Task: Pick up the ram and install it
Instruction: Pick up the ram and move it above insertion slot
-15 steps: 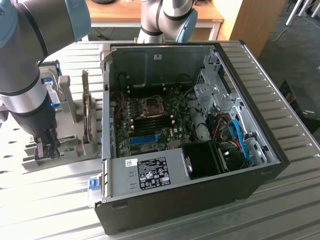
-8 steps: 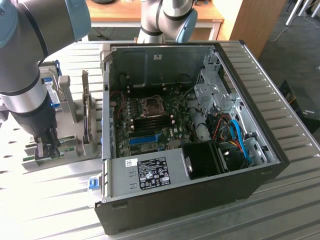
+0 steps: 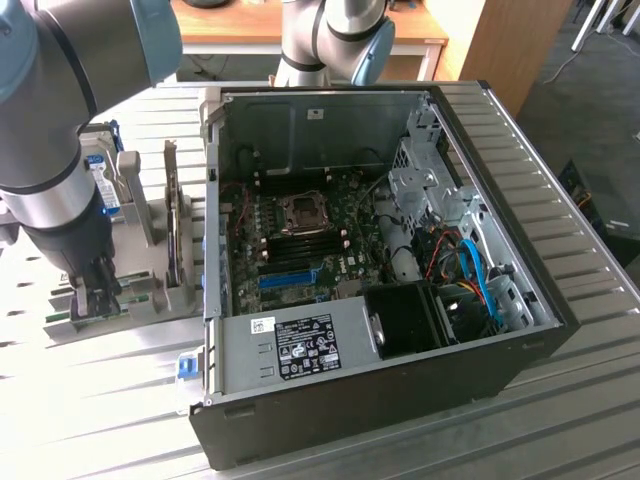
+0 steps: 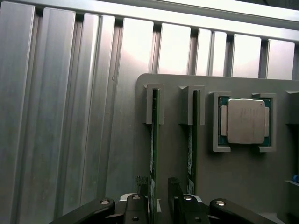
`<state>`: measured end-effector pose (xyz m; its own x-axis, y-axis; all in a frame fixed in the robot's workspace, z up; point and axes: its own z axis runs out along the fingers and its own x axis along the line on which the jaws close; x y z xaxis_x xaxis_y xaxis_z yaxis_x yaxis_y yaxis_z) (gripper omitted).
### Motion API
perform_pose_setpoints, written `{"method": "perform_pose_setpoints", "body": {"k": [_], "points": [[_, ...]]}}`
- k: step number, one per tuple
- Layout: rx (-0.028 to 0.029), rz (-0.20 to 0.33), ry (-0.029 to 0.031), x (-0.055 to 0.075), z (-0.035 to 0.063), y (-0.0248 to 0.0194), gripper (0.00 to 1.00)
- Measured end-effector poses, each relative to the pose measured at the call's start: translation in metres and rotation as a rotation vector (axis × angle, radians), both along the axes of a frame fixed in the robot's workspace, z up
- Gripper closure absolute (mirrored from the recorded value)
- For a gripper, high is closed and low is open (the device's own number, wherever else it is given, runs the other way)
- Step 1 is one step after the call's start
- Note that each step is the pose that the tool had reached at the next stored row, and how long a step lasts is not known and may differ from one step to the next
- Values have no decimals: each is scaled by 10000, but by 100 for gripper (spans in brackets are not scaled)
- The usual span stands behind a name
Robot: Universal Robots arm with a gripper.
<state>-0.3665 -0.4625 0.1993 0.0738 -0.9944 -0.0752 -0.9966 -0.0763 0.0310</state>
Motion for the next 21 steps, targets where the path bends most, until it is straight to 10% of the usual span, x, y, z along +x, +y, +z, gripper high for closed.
{"method": "perform_pose_setpoints", "body": {"k": [21], "points": [[0,0,0,0,-11,0,77]]}}
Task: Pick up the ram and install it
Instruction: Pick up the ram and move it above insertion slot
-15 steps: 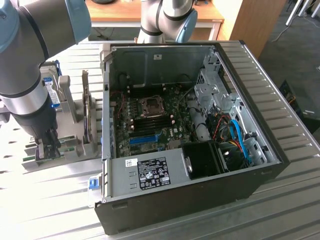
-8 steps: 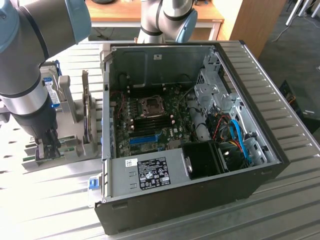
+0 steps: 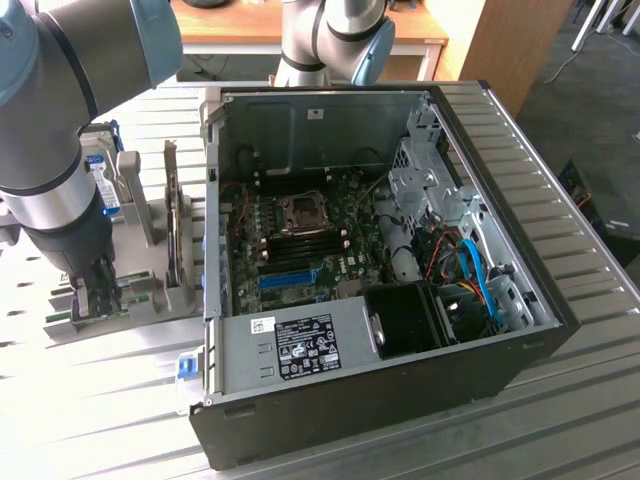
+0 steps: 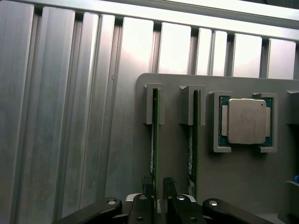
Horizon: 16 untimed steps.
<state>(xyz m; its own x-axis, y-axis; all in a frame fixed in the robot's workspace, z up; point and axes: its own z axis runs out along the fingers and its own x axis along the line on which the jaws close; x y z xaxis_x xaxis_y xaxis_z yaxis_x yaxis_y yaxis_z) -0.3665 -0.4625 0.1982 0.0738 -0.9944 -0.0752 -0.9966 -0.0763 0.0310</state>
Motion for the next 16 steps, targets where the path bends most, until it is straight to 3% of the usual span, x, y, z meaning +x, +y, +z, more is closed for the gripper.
{"method": "perform_pose_setpoints", "body": {"k": [13,16], "points": [[-1,0,0,0,0,0,77],[0,0,-1,0,0,0,85]]}}
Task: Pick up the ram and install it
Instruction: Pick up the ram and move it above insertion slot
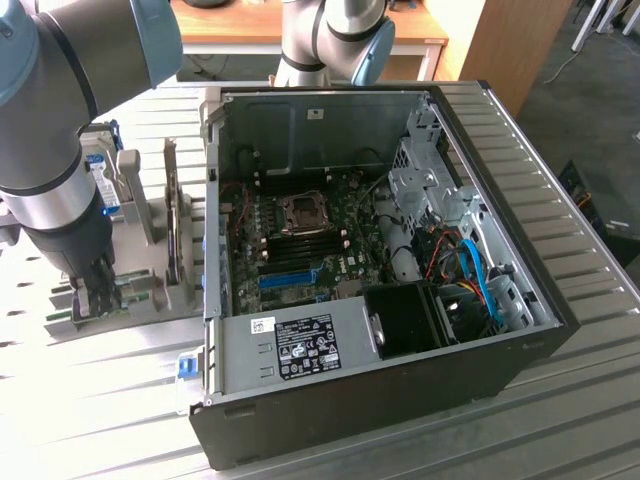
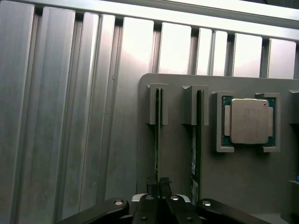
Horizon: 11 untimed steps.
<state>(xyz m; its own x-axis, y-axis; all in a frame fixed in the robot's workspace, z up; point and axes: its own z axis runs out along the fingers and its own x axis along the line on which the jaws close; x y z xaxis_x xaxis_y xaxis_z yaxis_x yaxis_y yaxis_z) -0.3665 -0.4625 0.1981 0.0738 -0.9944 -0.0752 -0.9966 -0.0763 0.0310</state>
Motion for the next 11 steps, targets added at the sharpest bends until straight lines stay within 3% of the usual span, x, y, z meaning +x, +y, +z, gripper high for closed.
{"method": "perform_pose_setpoints", "body": {"k": [11], "points": [[-1,0,0,0,0,0,88]]}}
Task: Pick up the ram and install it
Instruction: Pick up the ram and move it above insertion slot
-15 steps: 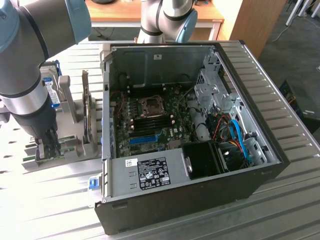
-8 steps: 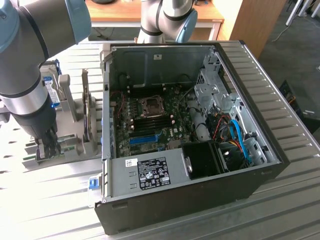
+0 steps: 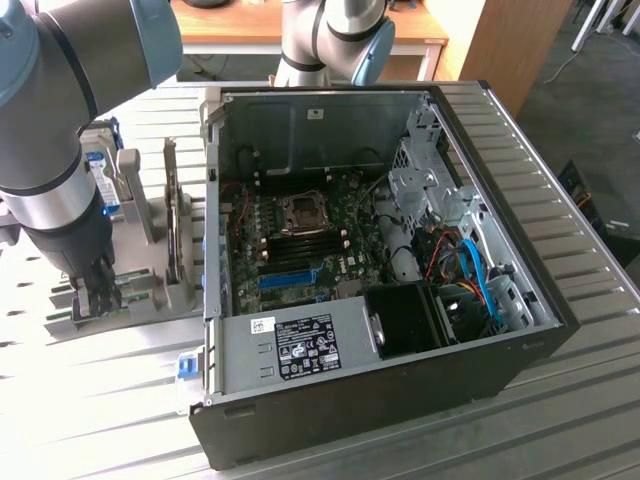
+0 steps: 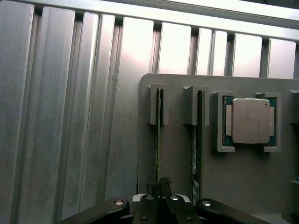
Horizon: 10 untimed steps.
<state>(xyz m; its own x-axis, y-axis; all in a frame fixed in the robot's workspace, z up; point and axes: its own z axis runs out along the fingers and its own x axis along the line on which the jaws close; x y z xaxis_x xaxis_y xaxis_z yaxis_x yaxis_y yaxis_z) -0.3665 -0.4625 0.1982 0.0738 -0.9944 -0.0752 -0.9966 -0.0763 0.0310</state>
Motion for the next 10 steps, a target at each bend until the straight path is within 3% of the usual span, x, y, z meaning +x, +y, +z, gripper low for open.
{"method": "perform_pose_setpoints", "body": {"k": [10], "points": [[-2,-117,0,0,0,0,88]]}}
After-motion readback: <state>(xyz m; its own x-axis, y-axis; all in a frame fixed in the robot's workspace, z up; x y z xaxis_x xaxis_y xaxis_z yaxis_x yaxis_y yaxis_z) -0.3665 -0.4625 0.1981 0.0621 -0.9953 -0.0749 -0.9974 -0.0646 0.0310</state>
